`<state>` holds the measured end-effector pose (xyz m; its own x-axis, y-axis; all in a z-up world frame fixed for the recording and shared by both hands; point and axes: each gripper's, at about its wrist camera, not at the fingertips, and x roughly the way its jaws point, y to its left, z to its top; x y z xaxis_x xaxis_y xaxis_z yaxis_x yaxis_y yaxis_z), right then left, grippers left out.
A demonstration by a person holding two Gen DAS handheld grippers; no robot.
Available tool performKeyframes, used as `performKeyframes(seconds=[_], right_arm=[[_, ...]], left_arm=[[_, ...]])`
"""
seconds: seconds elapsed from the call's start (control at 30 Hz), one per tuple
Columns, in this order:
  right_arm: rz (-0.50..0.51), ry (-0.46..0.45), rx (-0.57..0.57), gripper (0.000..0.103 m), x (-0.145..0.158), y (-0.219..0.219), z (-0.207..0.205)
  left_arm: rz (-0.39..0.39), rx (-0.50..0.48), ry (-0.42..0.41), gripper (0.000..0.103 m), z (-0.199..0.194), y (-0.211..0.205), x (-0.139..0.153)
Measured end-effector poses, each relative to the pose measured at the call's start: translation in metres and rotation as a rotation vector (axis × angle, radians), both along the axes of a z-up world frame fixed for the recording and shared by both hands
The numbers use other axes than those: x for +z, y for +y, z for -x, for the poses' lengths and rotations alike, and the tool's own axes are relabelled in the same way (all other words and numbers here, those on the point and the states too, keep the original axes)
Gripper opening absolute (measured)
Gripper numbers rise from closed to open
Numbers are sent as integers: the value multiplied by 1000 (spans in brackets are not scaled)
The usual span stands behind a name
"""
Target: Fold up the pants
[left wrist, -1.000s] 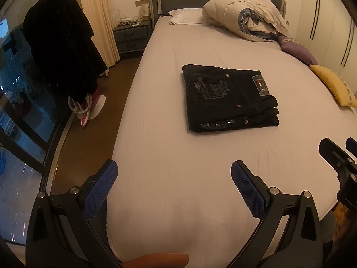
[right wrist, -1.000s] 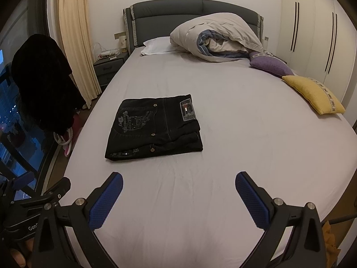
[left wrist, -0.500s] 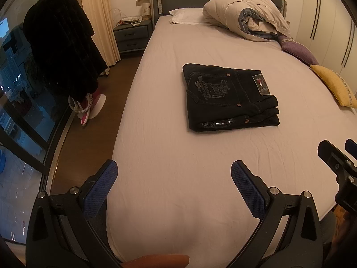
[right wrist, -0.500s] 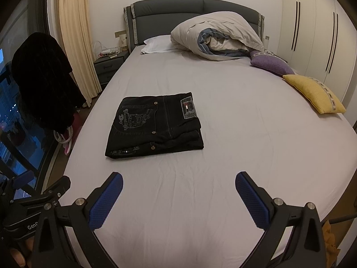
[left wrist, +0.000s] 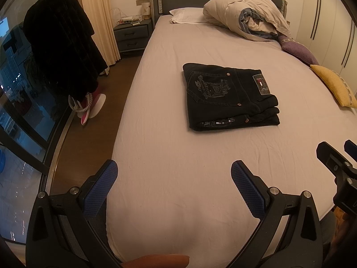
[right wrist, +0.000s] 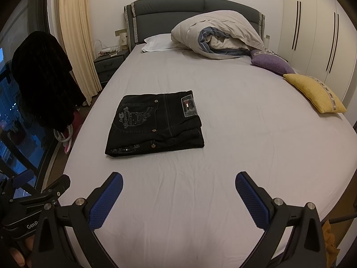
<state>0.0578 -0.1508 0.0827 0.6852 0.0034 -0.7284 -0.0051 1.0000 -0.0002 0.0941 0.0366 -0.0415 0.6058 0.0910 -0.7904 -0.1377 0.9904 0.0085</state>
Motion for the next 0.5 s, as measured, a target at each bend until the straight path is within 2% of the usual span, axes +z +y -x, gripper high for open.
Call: performKeyframes(seconds=[0.5], right_arm=[[-1, 2, 2, 103, 0, -1, 0]], left_arm=[[1, -1, 1, 103, 1, 0, -1]])
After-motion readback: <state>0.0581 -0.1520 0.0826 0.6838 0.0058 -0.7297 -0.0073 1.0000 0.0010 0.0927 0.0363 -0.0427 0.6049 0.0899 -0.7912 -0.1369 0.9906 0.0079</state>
